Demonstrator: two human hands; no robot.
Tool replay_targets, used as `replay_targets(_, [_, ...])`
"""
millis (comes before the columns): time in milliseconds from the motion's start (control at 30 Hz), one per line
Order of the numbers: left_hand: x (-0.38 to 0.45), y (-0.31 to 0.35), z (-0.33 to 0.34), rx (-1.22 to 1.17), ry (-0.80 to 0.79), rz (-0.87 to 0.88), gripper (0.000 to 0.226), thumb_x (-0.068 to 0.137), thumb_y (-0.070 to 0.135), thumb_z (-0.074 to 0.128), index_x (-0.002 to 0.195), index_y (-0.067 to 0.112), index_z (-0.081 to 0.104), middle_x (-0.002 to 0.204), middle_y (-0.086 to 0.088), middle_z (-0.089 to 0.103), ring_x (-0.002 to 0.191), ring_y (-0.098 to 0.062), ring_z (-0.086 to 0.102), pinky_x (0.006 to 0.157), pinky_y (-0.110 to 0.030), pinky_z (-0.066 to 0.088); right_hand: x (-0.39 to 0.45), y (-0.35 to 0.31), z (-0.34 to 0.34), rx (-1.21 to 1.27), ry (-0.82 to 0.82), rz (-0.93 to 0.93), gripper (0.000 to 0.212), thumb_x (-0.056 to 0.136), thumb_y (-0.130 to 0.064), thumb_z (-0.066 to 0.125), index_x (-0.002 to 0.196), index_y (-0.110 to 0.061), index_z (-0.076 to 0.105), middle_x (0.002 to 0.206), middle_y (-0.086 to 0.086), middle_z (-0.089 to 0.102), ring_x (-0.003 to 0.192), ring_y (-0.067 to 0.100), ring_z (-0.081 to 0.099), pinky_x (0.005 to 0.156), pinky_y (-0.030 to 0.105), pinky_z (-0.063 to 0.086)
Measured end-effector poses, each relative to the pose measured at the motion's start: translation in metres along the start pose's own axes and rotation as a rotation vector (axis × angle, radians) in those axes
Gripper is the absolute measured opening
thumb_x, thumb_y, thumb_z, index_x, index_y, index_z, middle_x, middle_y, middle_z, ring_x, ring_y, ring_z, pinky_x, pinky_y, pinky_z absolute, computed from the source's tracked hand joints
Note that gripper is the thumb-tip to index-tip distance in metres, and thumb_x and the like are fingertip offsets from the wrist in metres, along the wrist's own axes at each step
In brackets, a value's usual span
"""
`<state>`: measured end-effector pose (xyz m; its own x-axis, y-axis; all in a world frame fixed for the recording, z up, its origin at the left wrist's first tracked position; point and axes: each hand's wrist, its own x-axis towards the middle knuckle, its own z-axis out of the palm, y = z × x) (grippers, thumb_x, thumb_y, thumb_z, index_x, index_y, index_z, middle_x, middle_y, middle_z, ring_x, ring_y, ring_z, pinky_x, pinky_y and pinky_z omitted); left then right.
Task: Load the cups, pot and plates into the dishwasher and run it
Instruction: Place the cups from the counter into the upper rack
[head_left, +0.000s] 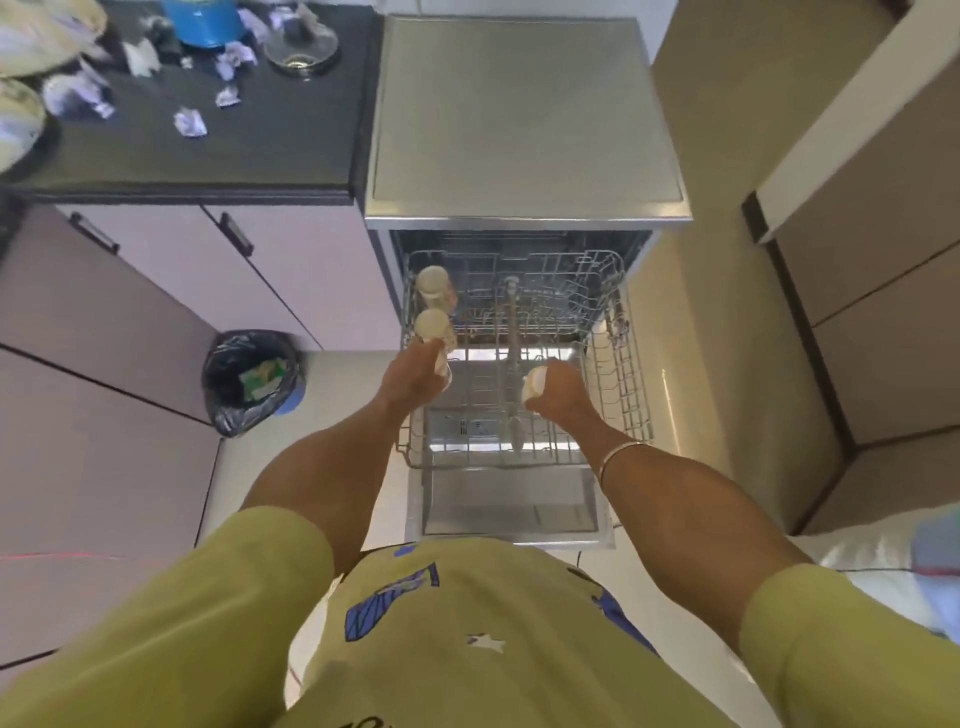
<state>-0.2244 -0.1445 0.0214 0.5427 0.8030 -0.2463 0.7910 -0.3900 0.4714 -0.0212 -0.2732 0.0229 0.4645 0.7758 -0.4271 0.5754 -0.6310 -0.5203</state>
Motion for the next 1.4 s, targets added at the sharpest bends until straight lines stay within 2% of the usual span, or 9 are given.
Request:
replay_targets(100, [-0.006,-0.012,-0.004,-0.027,0.014,-0.023,0.041,0.085,0.023,0.071,0.122,0.011,0.059,0.119,-0.016,0.062,0.099,-0.034,0.064,0.084,-0.046,0.058,0.002,-0.014,0.008,-0.046,-0.013,-0.014,0.065,0.072,-0.017,0.082,0.128,-0.007,0.050,0.126,0.013,0.055,0.125,0.031,0.046,0.100,0.036,0.040])
replay_targets(233, [-0.014,-0.027,-0.003,-0.053,-0.016,-0.063,0.043,0.084,0.015,0.073,0.124,0.009,0.059,0.119,-0.016,0.058,0.102,-0.034,0.062,0.085,-0.044,0.056,0.006,-0.035,0.016,-0.042,0.002,-0.012,0.072,0.072,-0.022,0.083,0.133,-0.010,0.048,0.127,0.011,0.054,0.118,0.030,0.054,0.082,0.029,0.044])
replay_targets(367, [-0.020,-0.041,0.007,-0.106,-0.034,-0.112,0.048,0.083,0.019,0.074,0.127,0.012,0.055,0.120,-0.017,0.058,0.106,-0.035,0.060,0.088,-0.044,0.054,0.014,-0.055,0.015,-0.137,-0.004,-0.033,0.077,0.073,-0.025,0.083,0.138,-0.013,0.044,0.132,0.013,0.051,0.121,0.032,0.053,0.093,0.036,0.045])
replay_targets(633, [-0.013,-0.048,0.022,-0.132,-0.019,-0.219,0.055,0.082,0.025,0.075,0.130,0.011,0.052,0.123,-0.015,0.060,0.107,-0.034,0.061,0.090,-0.044,0.055,0.049,-0.080,0.027,-0.126,-0.110,-0.062,0.077,0.068,-0.020,0.087,0.132,-0.008,0.045,0.130,0.015,0.052,0.119,0.033,0.054,0.094,0.042,0.052])
replay_targets(800, [0.003,-0.050,0.045,-0.035,-0.016,-0.184,0.067,0.077,0.019,0.078,0.135,0.006,0.047,0.124,-0.015,0.061,0.110,-0.034,0.057,0.087,-0.043,0.054,0.080,-0.086,0.051,-0.129,-0.138,-0.067,0.078,0.069,-0.024,0.087,0.133,-0.007,0.047,0.132,0.013,0.051,0.122,0.030,0.051,0.094,0.035,0.048])
replay_targets(933, [0.016,-0.056,0.074,0.049,-0.026,-0.163,0.060,0.079,0.016,0.074,0.133,0.004,0.048,0.131,-0.016,0.057,0.118,-0.034,0.049,0.093,-0.040,0.050,0.111,-0.090,0.079,-0.111,-0.097,-0.062,0.077,0.070,-0.023,0.085,0.135,-0.014,0.046,0.134,0.011,0.050,0.123,0.030,0.051,0.097,0.038,0.049])
replay_targets(1100, [0.022,-0.072,0.112,0.062,-0.061,-0.124,0.071,0.079,0.013,0.078,0.141,0.013,0.043,0.146,-0.018,0.042,0.126,-0.037,0.048,0.097,-0.046,0.053,0.141,-0.089,0.123,-0.084,-0.097,-0.142,0.063,0.076,-0.023,0.081,0.131,-0.018,0.051,0.125,0.011,0.053,0.113,0.028,0.055,0.078,0.027,0.038])
replay_targets(1267, [0.039,-0.093,0.140,0.339,-0.068,0.001,0.066,0.071,0.012,0.080,0.132,0.008,0.053,0.127,-0.016,0.059,0.116,-0.033,0.053,0.101,-0.040,0.044,0.167,-0.091,0.164,-0.062,-0.109,-0.134,0.061,0.074,-0.019,0.082,0.128,-0.014,0.053,0.121,0.011,0.059,0.109,0.029,0.058,0.085,0.034,0.048])
replay_targets(1400, [0.056,-0.102,0.150,0.463,-0.072,0.030,0.062,0.068,0.006,0.079,0.127,0.007,0.059,0.121,-0.014,0.063,0.110,-0.031,0.057,0.097,-0.040,0.047,0.189,-0.087,0.190,-0.052,-0.093,-0.157,0.055,0.072,-0.020,0.083,0.122,-0.017,0.060,0.113,0.007,0.066,0.103,0.026,0.063,0.082,0.035,0.055])
